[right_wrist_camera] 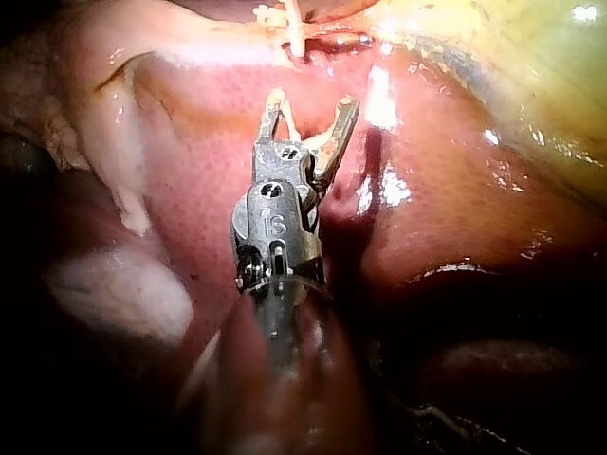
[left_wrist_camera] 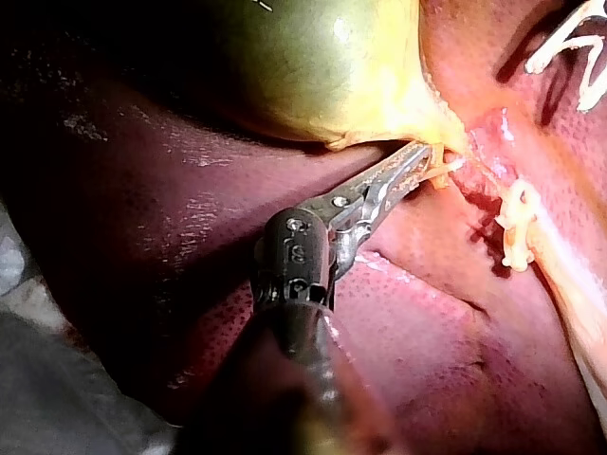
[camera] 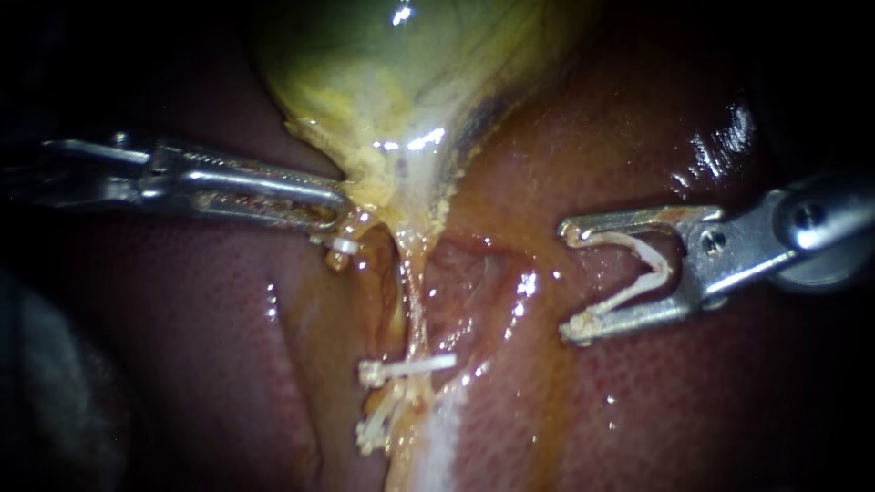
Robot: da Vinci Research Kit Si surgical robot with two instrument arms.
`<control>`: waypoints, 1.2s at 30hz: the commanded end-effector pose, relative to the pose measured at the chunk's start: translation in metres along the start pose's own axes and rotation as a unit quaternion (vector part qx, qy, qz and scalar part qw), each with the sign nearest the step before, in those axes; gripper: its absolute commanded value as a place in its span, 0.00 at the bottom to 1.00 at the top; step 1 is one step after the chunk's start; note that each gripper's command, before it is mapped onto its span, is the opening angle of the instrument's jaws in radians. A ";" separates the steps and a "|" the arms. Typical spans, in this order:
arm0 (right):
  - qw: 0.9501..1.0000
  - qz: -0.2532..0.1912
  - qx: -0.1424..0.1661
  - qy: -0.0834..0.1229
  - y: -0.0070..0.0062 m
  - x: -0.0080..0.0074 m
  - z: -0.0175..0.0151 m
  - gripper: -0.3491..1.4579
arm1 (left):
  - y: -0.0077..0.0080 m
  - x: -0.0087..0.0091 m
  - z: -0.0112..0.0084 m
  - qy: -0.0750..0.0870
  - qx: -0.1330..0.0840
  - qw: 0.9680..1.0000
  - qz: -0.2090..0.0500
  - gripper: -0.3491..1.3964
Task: Clipping second clip right tube
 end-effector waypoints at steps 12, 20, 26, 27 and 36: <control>1.000 0.003 0.020 0.014 -0.0002 0.0008 0.0009 0.46 | 0.0032 0.0029 -0.0065 0.006 0.001 1.000 -0.003 0.00; 0.993 0.091 0.045 0.064 -0.0001 0.0030 0.0049 0.45 | 0.0036 0.0028 -0.0062 0.007 0.003 1.000 -0.003 0.00; 0.984 0.155 0.052 0.075 0.0003 0.0036 0.0089 0.45 | 0.0036 0.0028 -0.0062 0.007 0.003 1.000 -0.003 0.00; 0.983 0.160 0.053 0.074 0.0004 0.0035 0.0095 0.45 | 0.0036 0.0028 -0.0062 0.007 0.003 1.000 -0.003 0.00; 0.970 0.210 0.074 0.094 0.0005 0.0026 0.0151 0.46 | 0.0036 0.0028 -0.0061 0.007 0.003 1.000 -0.003 0.00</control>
